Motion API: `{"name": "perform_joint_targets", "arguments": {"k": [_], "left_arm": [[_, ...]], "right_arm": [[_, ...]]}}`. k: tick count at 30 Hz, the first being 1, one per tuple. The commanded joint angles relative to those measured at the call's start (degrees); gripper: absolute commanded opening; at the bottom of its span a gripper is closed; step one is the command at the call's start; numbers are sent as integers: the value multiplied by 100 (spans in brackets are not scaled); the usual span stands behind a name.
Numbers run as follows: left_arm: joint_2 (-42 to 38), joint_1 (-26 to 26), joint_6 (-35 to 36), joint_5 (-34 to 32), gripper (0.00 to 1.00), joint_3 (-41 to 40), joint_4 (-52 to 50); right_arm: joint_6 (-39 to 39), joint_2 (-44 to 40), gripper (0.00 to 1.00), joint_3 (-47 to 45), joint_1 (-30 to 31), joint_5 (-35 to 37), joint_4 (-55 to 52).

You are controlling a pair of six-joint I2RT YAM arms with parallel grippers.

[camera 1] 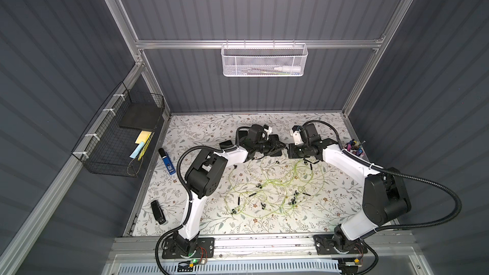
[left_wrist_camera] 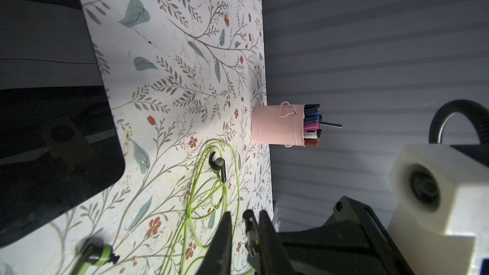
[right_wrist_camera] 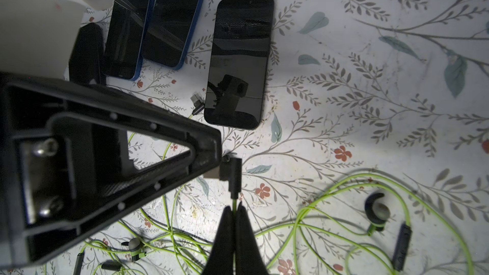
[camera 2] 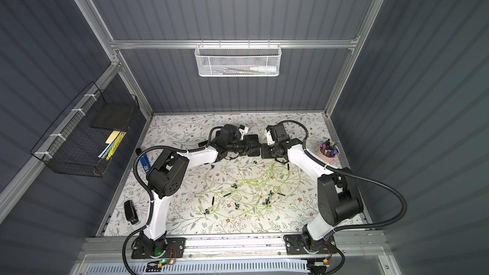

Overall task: Plug wired earphones into phones
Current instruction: Adjust the wired earphone.

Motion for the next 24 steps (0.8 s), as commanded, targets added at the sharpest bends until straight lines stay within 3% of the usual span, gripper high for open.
{"name": "perform_joint_targets", "arguments": {"k": [1, 11, 16, 19, 21, 24], "left_arm": [[-89, -45, -26, 174, 18, -8, 112], [-43, -60, -45, 290, 0, -12, 185], [-45, -56, -5, 325, 0, -32, 251], [-31, 1, 157, 459, 0, -15, 290], [79, 129, 182, 754, 0, 29, 495], [358, 308, 91, 1368, 0, 222, 948]], "right_arm": [[79, 102, 0, -50, 12, -28, 47], [144, 150, 0, -48, 19, -46, 97], [180, 160, 0, -57, 3, -108, 131], [286, 6, 33, -136, -247, -472, 101], [427, -174, 40, -330, -655, -1341, 229], [579, -283, 42, -574, -1244, -2816, 535]]}}
